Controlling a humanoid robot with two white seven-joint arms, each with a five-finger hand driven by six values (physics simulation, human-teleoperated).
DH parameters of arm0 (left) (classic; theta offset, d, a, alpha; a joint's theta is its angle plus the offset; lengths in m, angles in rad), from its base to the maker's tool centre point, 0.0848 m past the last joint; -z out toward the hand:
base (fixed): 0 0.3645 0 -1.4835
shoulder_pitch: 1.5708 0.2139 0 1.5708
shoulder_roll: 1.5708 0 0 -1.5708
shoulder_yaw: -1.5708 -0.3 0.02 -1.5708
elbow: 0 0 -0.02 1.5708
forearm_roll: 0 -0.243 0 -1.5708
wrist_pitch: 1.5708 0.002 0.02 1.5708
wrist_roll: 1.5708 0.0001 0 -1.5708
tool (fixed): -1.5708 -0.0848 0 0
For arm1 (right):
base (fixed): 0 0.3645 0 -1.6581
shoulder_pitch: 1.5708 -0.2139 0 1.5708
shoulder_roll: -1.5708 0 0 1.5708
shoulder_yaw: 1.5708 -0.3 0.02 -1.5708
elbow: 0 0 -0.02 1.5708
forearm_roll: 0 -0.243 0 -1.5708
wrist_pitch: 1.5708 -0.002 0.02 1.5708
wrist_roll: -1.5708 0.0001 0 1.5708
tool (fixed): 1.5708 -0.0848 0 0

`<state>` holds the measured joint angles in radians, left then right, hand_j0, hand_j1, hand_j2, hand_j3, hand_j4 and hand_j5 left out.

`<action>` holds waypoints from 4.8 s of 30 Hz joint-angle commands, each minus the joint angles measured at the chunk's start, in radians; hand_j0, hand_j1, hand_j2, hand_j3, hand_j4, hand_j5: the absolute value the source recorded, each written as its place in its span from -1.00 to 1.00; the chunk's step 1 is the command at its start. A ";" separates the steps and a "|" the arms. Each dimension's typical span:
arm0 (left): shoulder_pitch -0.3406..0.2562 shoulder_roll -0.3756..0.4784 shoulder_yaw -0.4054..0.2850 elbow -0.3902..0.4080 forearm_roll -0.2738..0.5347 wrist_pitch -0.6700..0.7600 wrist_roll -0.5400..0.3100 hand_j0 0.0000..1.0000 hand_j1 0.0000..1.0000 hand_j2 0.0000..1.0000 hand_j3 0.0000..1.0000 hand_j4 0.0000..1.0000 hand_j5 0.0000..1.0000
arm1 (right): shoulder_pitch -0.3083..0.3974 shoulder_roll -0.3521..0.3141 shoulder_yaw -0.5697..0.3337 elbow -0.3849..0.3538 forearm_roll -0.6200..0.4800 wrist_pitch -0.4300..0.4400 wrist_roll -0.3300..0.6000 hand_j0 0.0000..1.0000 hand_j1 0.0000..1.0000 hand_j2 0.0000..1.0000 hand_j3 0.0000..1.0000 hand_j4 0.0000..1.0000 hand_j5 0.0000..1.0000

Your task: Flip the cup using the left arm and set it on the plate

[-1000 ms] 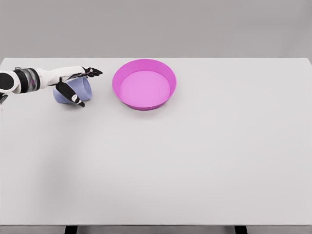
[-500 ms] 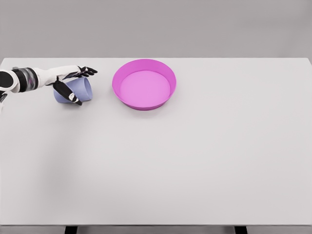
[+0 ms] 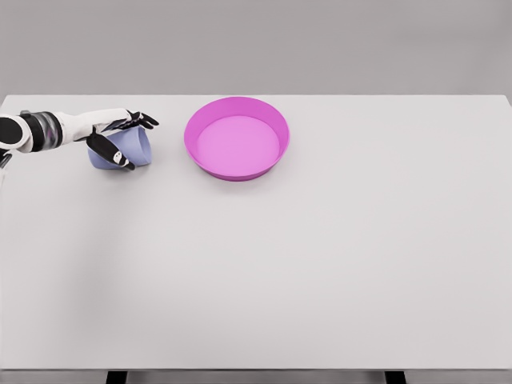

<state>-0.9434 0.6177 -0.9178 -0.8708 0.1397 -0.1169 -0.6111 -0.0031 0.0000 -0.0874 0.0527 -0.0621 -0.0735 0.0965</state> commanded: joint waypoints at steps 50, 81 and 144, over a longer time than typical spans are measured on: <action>0.012 -0.032 0.148 -0.108 0.032 -0.067 0.000 0.53 0.53 0.53 0.53 0.53 0.53 | 0.000 0.000 0.000 0.001 -0.001 0.000 0.000 1.00 1.00 1.00 1.00 1.00 1.00; 0.026 -0.193 0.212 -0.159 0.035 -0.193 0.000 0.54 0.54 0.54 0.54 0.54 0.54 | 0.000 0.000 0.000 -0.001 0.001 0.000 0.000 1.00 1.00 1.00 1.00 1.00 1.00; 0.115 -0.314 0.234 -0.132 0.069 -0.181 0.000 0.89 0.89 0.89 0.89 0.89 0.89 | 0.000 0.000 0.000 -0.001 0.001 0.000 0.000 1.00 1.00 1.00 1.00 1.00 1.00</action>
<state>-0.8283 0.3018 -0.6854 -0.9971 0.2017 -0.2984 -0.6111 -0.0031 0.0000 -0.0874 0.0525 -0.0620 -0.0735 0.0965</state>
